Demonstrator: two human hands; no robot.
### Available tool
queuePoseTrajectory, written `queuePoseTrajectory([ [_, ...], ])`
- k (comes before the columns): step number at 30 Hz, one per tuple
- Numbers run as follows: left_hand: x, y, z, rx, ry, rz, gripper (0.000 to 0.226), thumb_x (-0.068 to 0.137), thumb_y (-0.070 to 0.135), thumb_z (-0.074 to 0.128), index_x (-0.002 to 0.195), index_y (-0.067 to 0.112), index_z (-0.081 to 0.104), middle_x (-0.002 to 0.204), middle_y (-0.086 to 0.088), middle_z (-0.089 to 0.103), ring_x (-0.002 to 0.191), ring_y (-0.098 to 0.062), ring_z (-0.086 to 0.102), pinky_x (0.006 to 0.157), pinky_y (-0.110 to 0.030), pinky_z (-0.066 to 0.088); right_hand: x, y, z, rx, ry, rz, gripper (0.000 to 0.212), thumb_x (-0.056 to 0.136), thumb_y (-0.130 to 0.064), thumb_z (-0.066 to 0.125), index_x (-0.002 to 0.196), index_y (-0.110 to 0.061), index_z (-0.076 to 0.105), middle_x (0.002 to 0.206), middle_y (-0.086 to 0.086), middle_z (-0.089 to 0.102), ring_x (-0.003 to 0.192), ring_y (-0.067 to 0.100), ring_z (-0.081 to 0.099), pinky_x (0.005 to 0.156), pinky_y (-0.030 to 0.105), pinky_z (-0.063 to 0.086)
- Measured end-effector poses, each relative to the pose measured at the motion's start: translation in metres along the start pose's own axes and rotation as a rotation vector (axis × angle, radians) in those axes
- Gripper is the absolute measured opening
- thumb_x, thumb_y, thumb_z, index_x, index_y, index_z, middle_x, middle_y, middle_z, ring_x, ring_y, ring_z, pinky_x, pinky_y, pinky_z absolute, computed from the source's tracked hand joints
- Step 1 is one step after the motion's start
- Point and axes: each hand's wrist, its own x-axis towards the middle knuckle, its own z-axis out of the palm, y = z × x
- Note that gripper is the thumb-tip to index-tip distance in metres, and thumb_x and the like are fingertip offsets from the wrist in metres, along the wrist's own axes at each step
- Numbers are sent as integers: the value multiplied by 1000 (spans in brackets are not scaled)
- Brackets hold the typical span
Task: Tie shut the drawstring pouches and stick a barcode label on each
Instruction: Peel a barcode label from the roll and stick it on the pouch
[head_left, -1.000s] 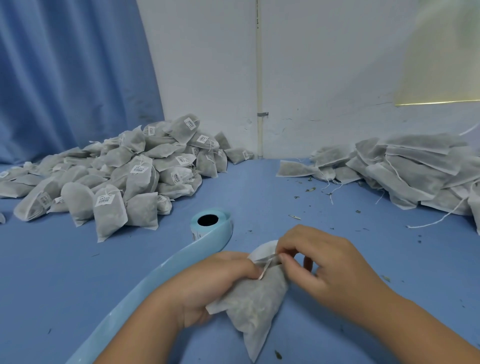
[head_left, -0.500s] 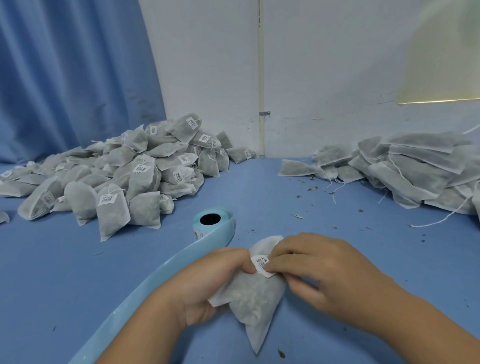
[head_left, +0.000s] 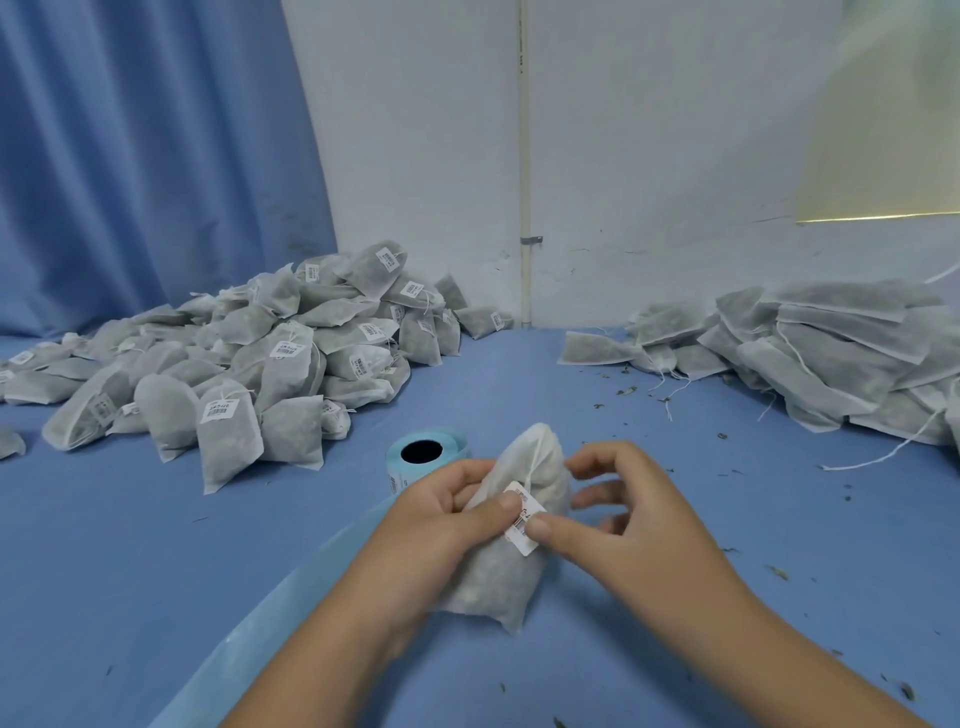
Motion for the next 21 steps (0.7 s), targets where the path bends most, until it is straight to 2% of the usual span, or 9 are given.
queuePoseTrajectory([
  [2, 0, -1, 1, -30, 0, 29, 33, 73, 27, 74, 104, 15, 72, 101, -14, 75, 87, -23, 70, 73, -33, 53, 2, -2, 4, 145, -93, 162, 41, 64, -27, 86, 96, -28, 61, 93, -10, 68, 64, -1, 62, 57, 17, 47],
  [4, 1, -2, 2, -63, -5, 42, 31, 74, 27, 73, 102, 13, 72, 100, -17, 74, 85, -24, 70, 72, -32, 54, 2, -3, 5, 225, -171, 219, 34, 68, -22, 84, 96, -23, 66, 88, 1, 73, 62, 6, 63, 56, 19, 50],
  [7, 3, -4, 3, -99, 7, 46, 35, 75, 30, 73, 103, 9, 72, 103, -19, 73, 90, -30, 70, 79, -37, 55, 3, -3, 4, 324, -187, 234, 27, 70, -29, 83, 91, -17, 72, 81, 5, 74, 64, 11, 64, 59, 23, 51],
  [11, 1, -7, 6, 97, -12, 51, 48, 69, 40, 80, 110, 17, 68, 107, -11, 74, 103, -29, 69, 92, -44, 53, 5, 1, 4, 408, -122, 277, 44, 58, -45, 78, 82, -9, 72, 74, 11, 69, 62, 17, 60, 58, 28, 48],
  [13, 1, -9, 6, 105, -59, 40, 45, 74, 32, 78, 112, 12, 66, 108, -14, 73, 102, -29, 69, 90, -42, 53, 6, 2, 5, 437, -109, 296, 46, 55, -49, 76, 76, -9, 71, 68, 9, 67, 57, 17, 56, 55, 27, 47],
  [16, 2, -6, 2, 23, -95, 25, 37, 79, 22, 73, 112, 8, 66, 110, -18, 72, 99, -28, 68, 86, -37, 52, 9, 1, 8, 490, -121, 311, 37, 58, -48, 75, 66, -13, 67, 61, 7, 64, 51, 14, 55, 49, 23, 46],
  [21, 1, -3, -4, 6, -173, -4, 40, 79, 12, 67, 118, 4, 64, 115, -19, 69, 103, -28, 64, 88, -36, 48, 12, 2, 12, 524, -120, 345, 41, 57, -48, 73, 68, -9, 67, 58, 7, 61, 48, 14, 52, 46, 24, 45],
])
